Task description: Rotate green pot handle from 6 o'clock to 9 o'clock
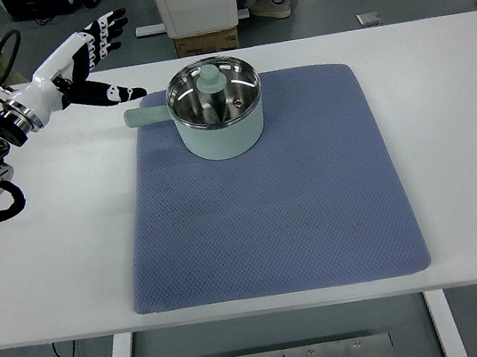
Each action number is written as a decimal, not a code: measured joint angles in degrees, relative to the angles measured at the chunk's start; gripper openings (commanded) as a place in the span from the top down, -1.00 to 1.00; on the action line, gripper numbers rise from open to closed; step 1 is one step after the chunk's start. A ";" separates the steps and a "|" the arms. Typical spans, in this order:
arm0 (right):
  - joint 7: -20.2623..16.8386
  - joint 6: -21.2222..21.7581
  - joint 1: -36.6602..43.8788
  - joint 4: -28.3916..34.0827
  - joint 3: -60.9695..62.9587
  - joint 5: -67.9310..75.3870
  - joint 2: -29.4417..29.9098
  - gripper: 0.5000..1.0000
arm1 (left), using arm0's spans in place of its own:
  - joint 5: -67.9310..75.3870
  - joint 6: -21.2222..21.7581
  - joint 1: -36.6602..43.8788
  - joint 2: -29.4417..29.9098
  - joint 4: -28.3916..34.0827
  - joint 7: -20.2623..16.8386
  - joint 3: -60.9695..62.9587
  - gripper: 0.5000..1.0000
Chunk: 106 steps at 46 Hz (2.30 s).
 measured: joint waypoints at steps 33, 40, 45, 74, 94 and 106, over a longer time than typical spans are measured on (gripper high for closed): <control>0.00 0.00 -0.01 0.00 -0.01 0.00 0.00 -1.00 | -22.54 1.95 5.56 -5.66 10.64 -0.02 -0.18 -1.00; 0.00 0.00 -0.01 -0.01 -0.01 0.00 0.00 -1.00 | -28.18 1.95 5.99 -9.85 14.90 -0.02 -0.20 -1.00; 0.00 0.00 -0.01 -0.01 -0.01 0.00 0.00 -1.00 | -29.19 2.37 6.07 -12.29 16.54 -0.02 -0.28 -1.00; 0.01 0.00 0.00 0.00 0.00 0.00 0.00 -1.00 | -29.97 2.74 9.91 -17.83 21.25 0.00 -8.12 -1.00; 0.00 0.08 0.03 0.00 -0.07 0.00 0.00 -1.00 | -29.97 2.82 10.82 -18.11 21.25 0.00 -10.04 -1.00; 0.00 0.10 -0.26 0.00 -0.09 0.00 0.00 -1.00 | -29.98 2.82 11.09 -18.11 21.26 0.00 -10.81 -1.00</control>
